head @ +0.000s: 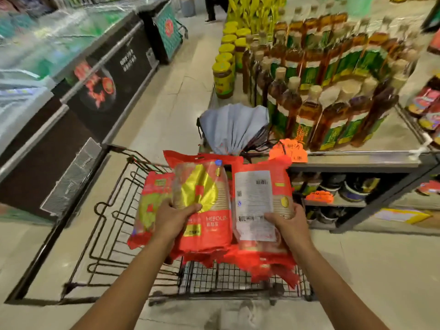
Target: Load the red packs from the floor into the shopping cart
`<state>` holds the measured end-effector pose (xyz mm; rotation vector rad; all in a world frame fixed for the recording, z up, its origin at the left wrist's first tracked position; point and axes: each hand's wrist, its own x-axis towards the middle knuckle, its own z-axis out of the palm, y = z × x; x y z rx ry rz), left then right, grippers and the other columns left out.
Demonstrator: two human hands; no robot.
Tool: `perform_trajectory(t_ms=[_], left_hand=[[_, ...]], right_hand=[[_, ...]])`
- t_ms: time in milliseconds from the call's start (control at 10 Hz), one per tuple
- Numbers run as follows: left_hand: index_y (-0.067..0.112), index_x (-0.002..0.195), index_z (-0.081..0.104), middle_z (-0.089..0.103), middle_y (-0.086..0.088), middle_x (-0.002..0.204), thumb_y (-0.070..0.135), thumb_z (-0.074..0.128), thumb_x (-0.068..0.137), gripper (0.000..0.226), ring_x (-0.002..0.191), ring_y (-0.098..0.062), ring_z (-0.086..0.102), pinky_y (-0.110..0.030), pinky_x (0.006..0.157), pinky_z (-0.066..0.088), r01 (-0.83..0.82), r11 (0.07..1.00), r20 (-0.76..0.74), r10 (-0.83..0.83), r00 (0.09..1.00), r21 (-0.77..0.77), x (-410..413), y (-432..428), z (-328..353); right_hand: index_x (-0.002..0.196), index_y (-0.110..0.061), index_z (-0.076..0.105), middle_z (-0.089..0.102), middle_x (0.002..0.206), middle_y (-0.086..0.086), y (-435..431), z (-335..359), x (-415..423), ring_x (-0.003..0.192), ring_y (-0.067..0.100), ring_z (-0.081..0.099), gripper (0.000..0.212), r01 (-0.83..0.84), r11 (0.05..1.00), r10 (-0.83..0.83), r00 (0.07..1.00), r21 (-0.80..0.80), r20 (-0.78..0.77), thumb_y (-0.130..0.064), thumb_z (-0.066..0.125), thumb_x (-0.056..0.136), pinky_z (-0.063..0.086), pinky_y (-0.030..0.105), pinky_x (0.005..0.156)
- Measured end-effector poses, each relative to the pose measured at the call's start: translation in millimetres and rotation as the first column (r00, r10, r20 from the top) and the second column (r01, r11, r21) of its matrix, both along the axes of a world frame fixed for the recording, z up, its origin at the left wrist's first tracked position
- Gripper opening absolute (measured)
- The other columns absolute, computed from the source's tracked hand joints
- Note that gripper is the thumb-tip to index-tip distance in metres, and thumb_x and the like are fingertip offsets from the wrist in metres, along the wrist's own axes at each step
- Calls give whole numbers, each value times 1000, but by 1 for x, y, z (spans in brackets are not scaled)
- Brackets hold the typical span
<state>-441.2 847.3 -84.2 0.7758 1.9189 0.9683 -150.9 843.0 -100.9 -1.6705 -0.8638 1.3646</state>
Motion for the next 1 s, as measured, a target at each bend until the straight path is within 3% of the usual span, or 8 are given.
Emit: perform_trajectory(t_ms=[100, 300, 400, 500, 600, 700, 800, 1000], left_hand=[[18, 102, 67, 78, -4, 96, 39, 98, 52, 62, 84, -24, 76, -44, 80, 62, 72, 994, -19, -74, 997, -84, 2, 36, -31], [11, 120, 65, 76, -5, 108, 30, 90, 70, 58, 89, -21, 73, -37, 84, 59, 193, 957, 3, -197, 980, -217, -2, 56, -79], [16, 128, 60, 72, -4, 116, 36, 82, 79, 57, 104, -26, 69, -42, 94, 55, 275, 930, -66, -299, 952, -244, -8, 66, -81], [11, 143, 48, 68, -9, 127, 44, 76, 80, 77, 117, -31, 65, -44, 100, 52, 298, 928, -191, -341, 920, -223, -10, 71, -77], [3, 133, 52, 67, -17, 123, 25, 73, 89, 54, 116, -35, 64, -40, 94, 51, 314, 925, -279, -366, 888, -214, -6, 66, -58], [12, 115, 56, 63, -8, 103, 14, 71, 89, 31, 108, -33, 64, -38, 91, 50, 417, 890, -343, -456, 821, -185, -10, 59, -38], [20, 112, 56, 57, 2, 104, 14, 69, 91, 25, 108, -23, 60, -37, 95, 48, 577, 808, -386, -573, 723, -120, -20, 55, -14], [4, 147, 43, 50, -16, 149, 50, 55, 90, 74, 138, -34, 46, -39, 113, 34, 810, 578, -657, -648, 385, -95, -38, 45, 33]], right_hand=[[119, -17, 46, 66, 103, -1, 17, -23, 6, 86, 13, 68, 59, 36, 995, -34, 999, -88, 32, -11, 84, 74, 53, 28, 67], [118, -21, 55, 73, 107, 1, 40, -56, 11, 89, 19, 73, 65, 64, 978, -44, 994, -199, 104, -33, 88, 64, 59, 47, 86], [96, -31, 58, 71, 92, -8, 46, -55, 8, 84, 18, 71, 39, 50, 977, -10, 982, -207, 190, -30, 87, 69, 57, 42, 86], [102, -28, 56, 63, 88, -13, 49, -52, 2, 83, 18, 65, 39, 21, 983, 27, 967, -183, 255, -29, 83, 75, 53, 39, 85], [127, -18, 52, 66, 103, -4, 47, -39, -6, 87, 17, 65, 63, -31, 985, 84, 944, -169, 319, -38, 82, 75, 52, 37, 82], [143, -16, 39, 57, 133, 11, 40, -24, -11, 117, 32, 58, 84, -94, 977, 182, 840, -193, 510, -56, 74, 77, 49, 44, 94], [155, -13, 23, 39, 153, 16, 26, 2, -19, 139, 36, 39, 97, -131, 974, 224, 659, -184, 718, -65, 61, 83, 38, 47, 107], [156, -20, 27, 36, 158, 11, -17, 71, -60, 145, 29, 32, 91, -212, 976, 104, 293, -42, 950, -72, 50, 85, 29, 44, 115]])
